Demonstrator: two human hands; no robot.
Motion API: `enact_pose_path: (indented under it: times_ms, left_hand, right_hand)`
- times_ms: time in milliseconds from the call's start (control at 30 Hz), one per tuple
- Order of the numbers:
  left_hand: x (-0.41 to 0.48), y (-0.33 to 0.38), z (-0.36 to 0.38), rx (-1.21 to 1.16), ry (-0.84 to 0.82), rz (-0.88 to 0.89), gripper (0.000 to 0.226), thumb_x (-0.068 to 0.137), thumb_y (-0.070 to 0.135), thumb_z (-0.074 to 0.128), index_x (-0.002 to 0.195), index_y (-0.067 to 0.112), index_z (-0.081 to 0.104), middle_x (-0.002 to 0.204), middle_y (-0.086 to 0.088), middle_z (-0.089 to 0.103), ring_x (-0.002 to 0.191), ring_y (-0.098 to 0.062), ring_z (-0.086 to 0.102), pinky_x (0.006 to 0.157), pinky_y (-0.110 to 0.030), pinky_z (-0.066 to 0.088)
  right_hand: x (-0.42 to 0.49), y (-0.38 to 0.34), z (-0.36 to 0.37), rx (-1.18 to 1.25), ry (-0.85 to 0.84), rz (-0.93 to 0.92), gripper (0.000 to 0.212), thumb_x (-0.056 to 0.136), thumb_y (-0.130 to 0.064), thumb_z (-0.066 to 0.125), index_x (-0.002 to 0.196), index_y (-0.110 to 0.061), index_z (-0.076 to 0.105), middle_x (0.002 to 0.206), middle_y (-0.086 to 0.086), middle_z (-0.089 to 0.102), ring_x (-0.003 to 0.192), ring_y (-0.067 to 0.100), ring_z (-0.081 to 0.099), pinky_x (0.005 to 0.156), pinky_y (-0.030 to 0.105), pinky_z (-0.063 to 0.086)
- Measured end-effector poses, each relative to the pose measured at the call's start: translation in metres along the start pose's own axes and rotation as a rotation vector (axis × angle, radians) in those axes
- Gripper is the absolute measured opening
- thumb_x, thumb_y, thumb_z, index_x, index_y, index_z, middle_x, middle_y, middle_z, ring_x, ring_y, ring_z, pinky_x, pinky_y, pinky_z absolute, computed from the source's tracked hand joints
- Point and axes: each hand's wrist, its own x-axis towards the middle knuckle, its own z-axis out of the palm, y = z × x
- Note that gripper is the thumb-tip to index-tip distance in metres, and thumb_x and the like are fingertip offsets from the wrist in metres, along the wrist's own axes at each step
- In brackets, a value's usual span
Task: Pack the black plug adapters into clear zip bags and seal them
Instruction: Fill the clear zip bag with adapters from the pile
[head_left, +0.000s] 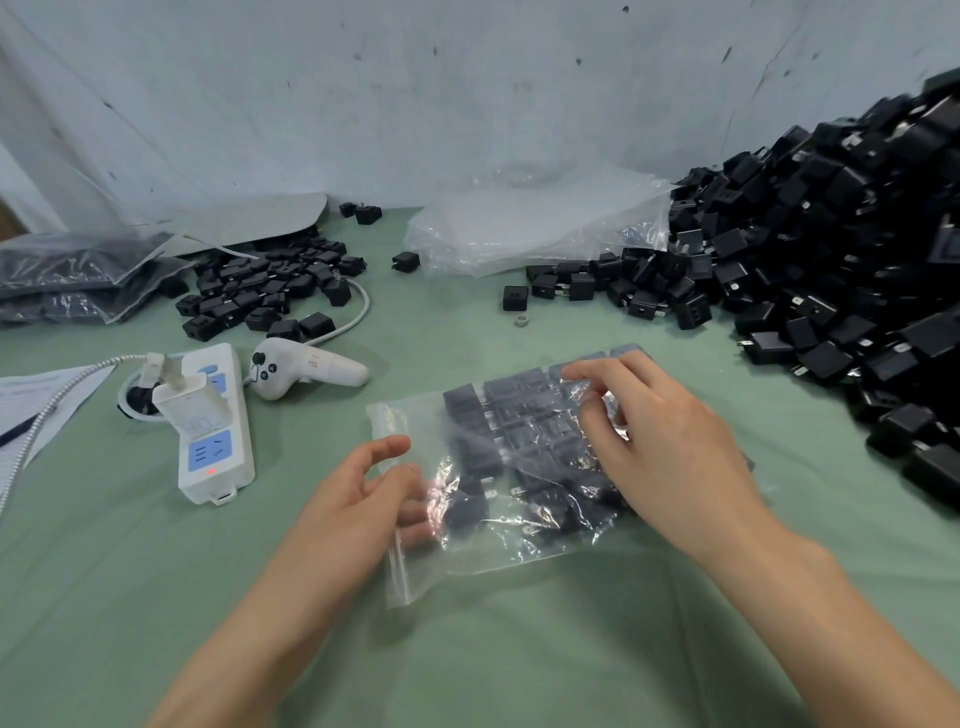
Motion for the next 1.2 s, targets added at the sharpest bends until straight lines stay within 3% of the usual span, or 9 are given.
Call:
enact_pose_path:
  times_ms: [100,200,300,367,533,700,867,1200]
  left_hand:
    - [0.001,-0.001,0.0,-0.089,-0.022,-0.049,0.023,0.097,0.019,0.056,0.117,0.029,0.061,0.093,-0.012,0.075,0.087,-0.033,0.075,0.084,-0.044,0.058]
    - [0.001,-0.001,0.003,-0.156,-0.049,-0.073,0.023,0.097,0.016,0.056,0.118,0.025,0.06,0.095,-0.011,0.076,0.088,-0.028,0.075,0.075,-0.036,0.06]
    - [0.002,0.0,0.0,-0.149,-0.049,-0.069,0.023,0.098,0.017,0.057,0.12,0.024,0.059,0.093,-0.01,0.077,0.085,-0.027,0.075,0.079,-0.039,0.059]
    - [0.002,0.002,-0.003,-0.159,-0.028,-0.073,0.02,0.098,0.016,0.056,0.118,0.021,0.06,0.089,-0.014,0.076,0.08,-0.029,0.075,0.07,-0.037,0.062]
    - [-0.002,0.004,0.004,-0.159,-0.101,-0.124,0.022,0.099,0.018,0.057,0.12,0.023,0.057,0.093,-0.016,0.076,0.086,-0.032,0.075,0.069,-0.036,0.061]
    - [-0.002,0.009,0.011,-0.267,-0.093,-0.188,0.022,0.097,0.013,0.059,0.118,0.017,0.06,0.093,-0.024,0.074,0.083,-0.036,0.075,0.06,-0.036,0.062]
    - [-0.005,0.014,0.006,-0.258,-0.132,-0.184,0.02,0.1,0.015,0.055,0.12,0.015,0.058,0.091,-0.026,0.074,0.083,-0.038,0.075,0.063,-0.039,0.063]
    - [-0.009,0.018,0.011,-0.304,-0.147,-0.209,0.023,0.099,0.012,0.056,0.122,0.012,0.057,0.092,-0.029,0.073,0.076,-0.035,0.074,0.065,-0.042,0.063]
  right_hand:
    - [0.0,0.001,0.0,0.007,0.008,-0.003,0.026,0.098,-0.027,0.048,0.12,-0.033,0.062,0.102,-0.017,0.055,0.076,0.009,0.05,0.06,0.032,0.042]
    - [-0.001,0.001,0.0,0.0,0.007,-0.005,0.026,0.098,-0.028,0.047,0.12,-0.032,0.062,0.101,-0.017,0.055,0.076,0.01,0.052,0.059,0.031,0.041]
    - [-0.002,0.001,0.0,0.002,0.002,-0.003,0.026,0.099,-0.028,0.047,0.119,-0.032,0.062,0.101,-0.018,0.053,0.077,0.01,0.054,0.059,0.03,0.039]
    - [-0.003,0.001,-0.001,0.006,0.005,-0.004,0.026,0.098,-0.029,0.047,0.119,-0.033,0.062,0.1,-0.018,0.053,0.076,0.008,0.052,0.058,0.03,0.039]
    - [-0.001,0.002,-0.001,0.01,-0.001,0.008,0.025,0.099,-0.027,0.049,0.12,-0.034,0.062,0.103,-0.018,0.054,0.077,0.007,0.05,0.06,0.032,0.042]
    - [-0.001,-0.001,-0.002,0.006,-0.016,0.014,0.026,0.099,-0.028,0.047,0.12,-0.034,0.061,0.106,-0.018,0.055,0.08,0.009,0.055,0.062,0.034,0.047]
    - [-0.001,0.001,-0.001,0.004,-0.033,0.014,0.026,0.1,-0.03,0.046,0.121,-0.035,0.061,0.107,-0.019,0.056,0.082,0.008,0.058,0.061,0.031,0.043]
    - [-0.001,0.002,0.002,-0.075,-0.247,-0.048,0.022,0.099,-0.043,0.046,0.117,-0.043,0.059,0.103,-0.02,0.051,0.076,0.0,0.047,0.069,0.034,0.046]
